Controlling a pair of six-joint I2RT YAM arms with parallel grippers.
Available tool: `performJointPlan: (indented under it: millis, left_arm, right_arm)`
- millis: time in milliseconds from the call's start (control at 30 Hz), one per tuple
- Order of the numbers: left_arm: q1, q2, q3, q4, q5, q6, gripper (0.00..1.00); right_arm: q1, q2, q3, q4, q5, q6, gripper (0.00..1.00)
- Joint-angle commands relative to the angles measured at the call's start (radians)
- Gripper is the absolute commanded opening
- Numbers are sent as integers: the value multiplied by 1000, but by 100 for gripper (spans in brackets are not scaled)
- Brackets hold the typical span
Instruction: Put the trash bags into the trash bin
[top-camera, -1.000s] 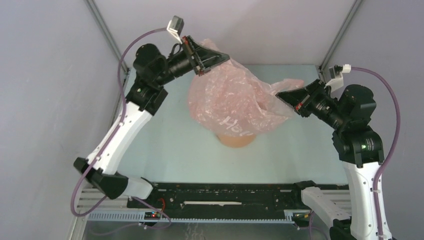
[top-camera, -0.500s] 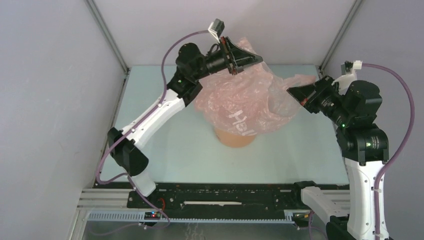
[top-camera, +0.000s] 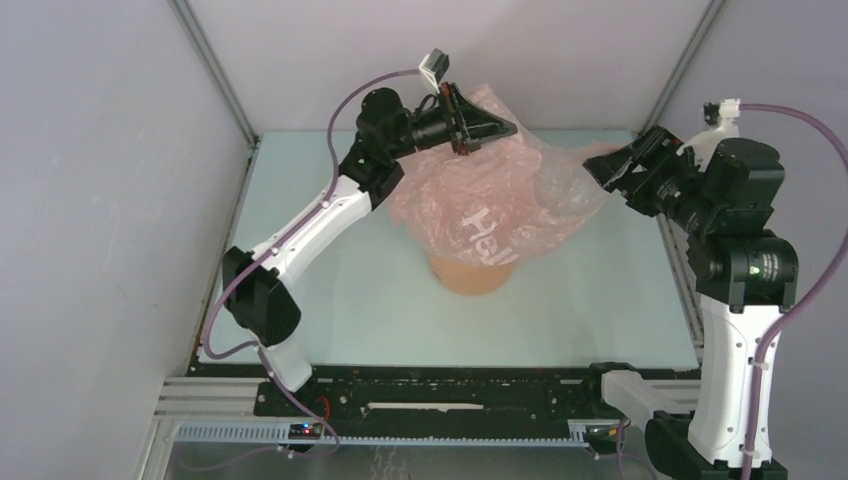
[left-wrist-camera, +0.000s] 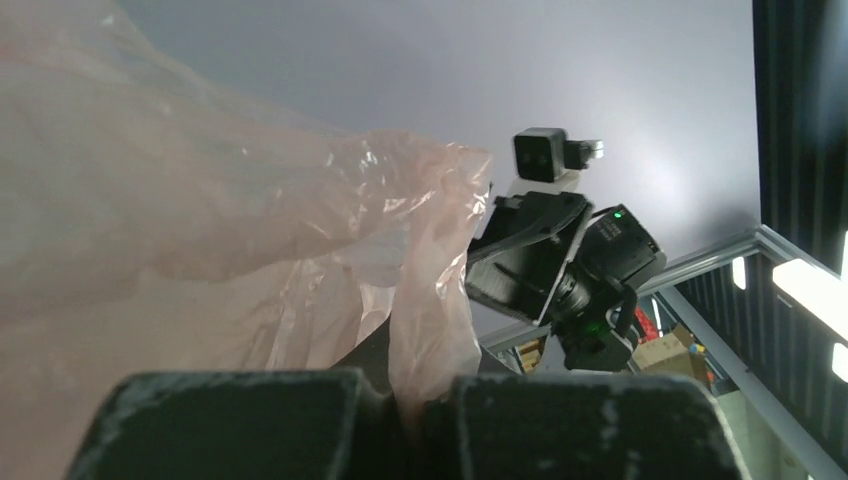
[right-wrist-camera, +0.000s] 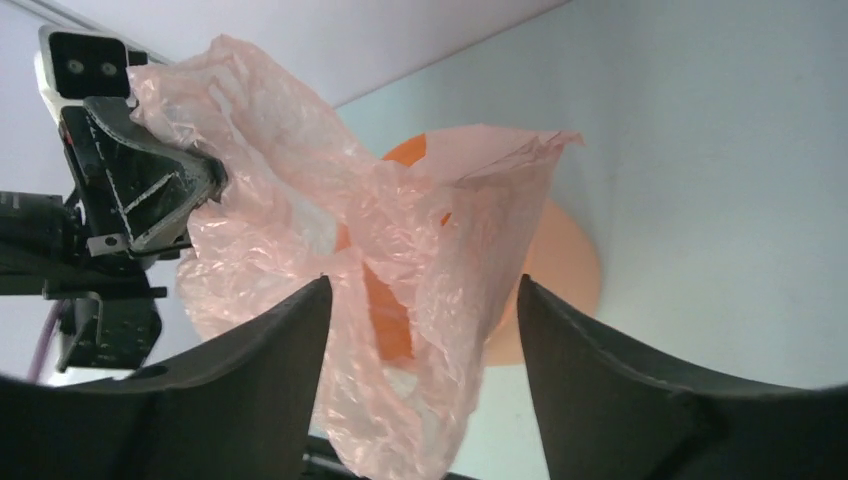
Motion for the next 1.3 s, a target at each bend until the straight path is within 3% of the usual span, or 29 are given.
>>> performJointPlan:
  millis: [0,67,133,267,367,467,567,700,833,933,1100,1267]
  left_arm:
    - [18,-116,-93,38,86,51,0]
    - [19,-133,-113,65,107,44,0]
    - [18,-142,-122,85,123,39,0]
    - [23,-143,-106,78,108,33,0]
    - [24,-103,-42,-8,60,31,0]
    - [24,-50,31,-38,33,-5,0]
    - [24,-5,95,-38,37,-51,0]
    - [23,23,115,-20,50,-92,0]
    - [22,24,101,-9,70,-112,0]
    - [22,24,95,9,85,-136,0]
    - [25,14,87,28,101,-151,0]
    - [33,10,75,43,102,-154,0]
  right_arm:
    - [-17,-25,115,-69,35,-74,83]
    - [-17,-15,167,-59,-10,-87,92]
    - [-17,12,243,-68,-36,-99,93]
    - [-13,83,430,-62,-164,-131,90]
    - [94,87,386,67,-307,-117,85]
    - [331,63,259,170,-201,-163,84]
    - [549,95,192,195,-134,-239,74]
    - [733,116,-30,321,-61,-330,64]
    - [806,190,-127,400,97,-451,53]
    - [818,230,-194,487,238,-509,54]
    - [819,220,-345,566,623,-524,56]
    - [814,134,-488,524,731,-476,54]
